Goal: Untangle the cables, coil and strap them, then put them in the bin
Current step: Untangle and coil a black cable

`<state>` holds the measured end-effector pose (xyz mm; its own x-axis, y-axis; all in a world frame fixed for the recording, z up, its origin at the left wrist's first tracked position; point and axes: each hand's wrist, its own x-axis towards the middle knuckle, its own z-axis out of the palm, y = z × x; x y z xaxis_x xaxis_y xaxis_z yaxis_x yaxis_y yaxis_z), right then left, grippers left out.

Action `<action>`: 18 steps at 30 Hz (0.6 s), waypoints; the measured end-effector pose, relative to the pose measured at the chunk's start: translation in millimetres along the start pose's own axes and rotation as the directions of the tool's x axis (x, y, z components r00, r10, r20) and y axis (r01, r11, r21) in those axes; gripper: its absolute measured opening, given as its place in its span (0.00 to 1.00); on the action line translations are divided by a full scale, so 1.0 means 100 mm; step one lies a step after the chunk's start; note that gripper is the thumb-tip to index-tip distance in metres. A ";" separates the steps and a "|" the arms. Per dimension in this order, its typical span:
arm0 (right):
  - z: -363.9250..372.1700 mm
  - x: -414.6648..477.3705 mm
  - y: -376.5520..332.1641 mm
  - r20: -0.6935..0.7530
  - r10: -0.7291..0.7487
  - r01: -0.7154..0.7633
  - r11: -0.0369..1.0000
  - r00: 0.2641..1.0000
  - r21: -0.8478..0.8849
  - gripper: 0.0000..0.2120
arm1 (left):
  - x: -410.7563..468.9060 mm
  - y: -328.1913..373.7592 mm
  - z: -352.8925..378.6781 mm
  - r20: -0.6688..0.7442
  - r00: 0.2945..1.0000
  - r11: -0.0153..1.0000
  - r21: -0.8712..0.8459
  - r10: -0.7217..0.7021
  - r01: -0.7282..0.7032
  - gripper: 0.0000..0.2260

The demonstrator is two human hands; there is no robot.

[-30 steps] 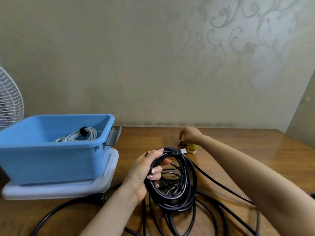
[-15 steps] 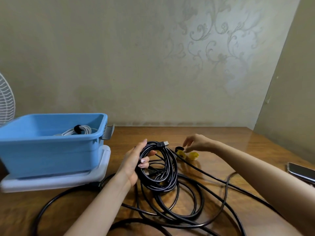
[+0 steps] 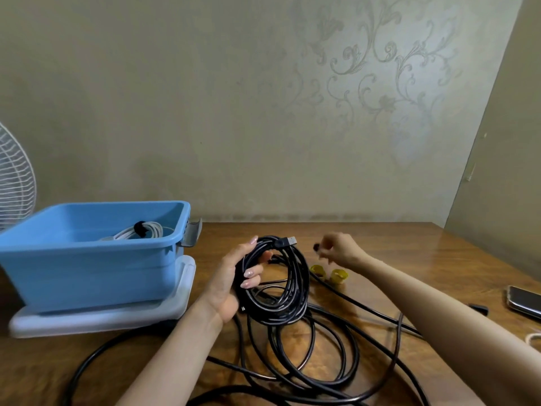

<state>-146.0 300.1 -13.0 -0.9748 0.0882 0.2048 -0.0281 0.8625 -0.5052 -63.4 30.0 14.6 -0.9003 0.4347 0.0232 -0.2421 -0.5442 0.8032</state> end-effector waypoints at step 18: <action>-0.04 -1.25 -1.24 0.178 -0.498 -0.074 0.222 0.849 0.972 0.16 | -0.23 -0.12 0.21 0.142 0.941 0.845 0.414 0.306 -0.337 0.16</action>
<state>-19.5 184.4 27.3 -0.8527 -0.4435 0.2761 -0.1494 -0.2995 -0.9423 -32.2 41.4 16.6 -0.8700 0.3451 0.3521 0.2487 -0.3094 0.9178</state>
